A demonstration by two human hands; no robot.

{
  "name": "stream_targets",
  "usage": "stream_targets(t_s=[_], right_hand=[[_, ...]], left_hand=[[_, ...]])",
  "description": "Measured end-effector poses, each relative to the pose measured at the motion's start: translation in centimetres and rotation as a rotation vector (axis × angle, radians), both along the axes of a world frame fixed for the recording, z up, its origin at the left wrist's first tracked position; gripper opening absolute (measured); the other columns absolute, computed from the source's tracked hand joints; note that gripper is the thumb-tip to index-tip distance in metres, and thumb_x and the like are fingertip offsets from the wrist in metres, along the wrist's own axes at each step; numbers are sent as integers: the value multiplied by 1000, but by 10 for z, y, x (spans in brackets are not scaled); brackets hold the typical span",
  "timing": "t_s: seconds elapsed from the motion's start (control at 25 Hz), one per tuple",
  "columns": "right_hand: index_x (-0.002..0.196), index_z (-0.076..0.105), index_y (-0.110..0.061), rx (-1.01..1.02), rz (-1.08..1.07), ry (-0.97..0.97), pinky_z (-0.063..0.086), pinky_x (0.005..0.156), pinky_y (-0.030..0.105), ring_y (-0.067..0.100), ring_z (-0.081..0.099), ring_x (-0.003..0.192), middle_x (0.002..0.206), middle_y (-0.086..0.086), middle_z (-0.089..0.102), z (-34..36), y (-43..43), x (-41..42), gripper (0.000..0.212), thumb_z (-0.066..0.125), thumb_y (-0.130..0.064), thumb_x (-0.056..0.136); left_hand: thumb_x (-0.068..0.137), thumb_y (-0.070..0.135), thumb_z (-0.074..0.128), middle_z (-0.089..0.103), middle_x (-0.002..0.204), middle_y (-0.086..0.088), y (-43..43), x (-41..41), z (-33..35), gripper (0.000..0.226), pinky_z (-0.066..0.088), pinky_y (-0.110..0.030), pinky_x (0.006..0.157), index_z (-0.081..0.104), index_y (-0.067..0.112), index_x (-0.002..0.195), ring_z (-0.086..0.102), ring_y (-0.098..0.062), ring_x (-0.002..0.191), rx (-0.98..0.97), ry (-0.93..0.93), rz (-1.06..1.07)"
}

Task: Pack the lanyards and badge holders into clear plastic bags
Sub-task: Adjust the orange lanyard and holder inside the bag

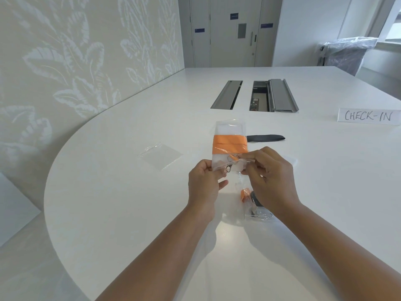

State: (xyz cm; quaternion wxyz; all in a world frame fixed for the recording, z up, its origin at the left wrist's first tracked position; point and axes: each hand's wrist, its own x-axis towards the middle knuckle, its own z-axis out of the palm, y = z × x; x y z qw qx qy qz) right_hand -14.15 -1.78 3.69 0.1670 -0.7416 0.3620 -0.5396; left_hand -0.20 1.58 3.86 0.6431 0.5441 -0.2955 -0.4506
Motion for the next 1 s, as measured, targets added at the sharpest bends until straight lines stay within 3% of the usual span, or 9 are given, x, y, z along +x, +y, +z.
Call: stream_targets(t_s=[0.12,0.2,0.28,0.4,0.52,0.6,0.72,0.88,1.0], right_hand=[[104,59,-25,32,23,52,56,68,19,19,69,83,108,-2,59,4,2,-1,23,57,-5,93],[107,57,-22,-114,-32,219,58,61,29,20,67,84,119,1,52,4,-2,-5,22,61,-6,92],[99,66,-18,-283,-108,397,54,49,38,27,67,89,122,8,53,2,-6,-7,24,66,1,85],[92,77,-21,-390,-196,630,46,42,29,35,62,102,123,15,60,3,-7,-9,37,76,8,69],[104,74,-20,-396,-323,766,36,44,24,36,59,102,123,13,62,4,-8,-7,47,79,3,64],[104,72,-15,-395,-369,800,41,44,28,35,59,95,114,12,65,3,-8,-5,35,82,-7,71],[86,71,-9,-388,-381,820,46,44,33,32,57,79,90,10,66,1,-9,-4,18,81,-21,79],[77,66,-7,-357,-336,786,45,43,34,32,57,73,74,9,60,-2,-6,-2,20,82,-19,76],[77,66,-14,-268,-259,700,48,42,36,30,57,81,80,3,62,-7,-6,-1,16,81,-10,75]], left_hand=[[90,-1,62,68,84,-9,0,2,1,12,60,-36,77,62,8,82,65,-19,82,-21,141,-39],[91,-4,59,69,93,-15,0,3,2,8,60,-40,83,60,3,89,69,-25,89,-61,209,-28],[92,-6,56,68,100,-20,0,3,3,8,60,-40,84,57,1,95,71,-29,94,-84,246,15],[93,-7,54,67,105,-27,-1,5,2,9,61,-35,79,57,-1,98,72,-33,97,-101,224,75],[91,-3,60,65,106,-30,0,1,2,5,61,-32,72,56,1,91,74,-29,88,-92,93,103],[89,0,64,63,96,-24,0,-2,2,15,61,-31,66,51,4,82,75,-26,81,-95,-20,126],[86,-2,65,60,78,-7,1,-5,1,24,62,-33,67,45,6,74,74,-25,80,-109,-178,165],[82,2,66,59,70,-7,-1,-5,-3,22,62,-41,73,47,9,73,66,-17,67,-134,-294,197],[82,1,65,56,71,-8,-3,-4,-4,23,62,-40,75,46,9,72,60,-14,63,-101,-235,213]])
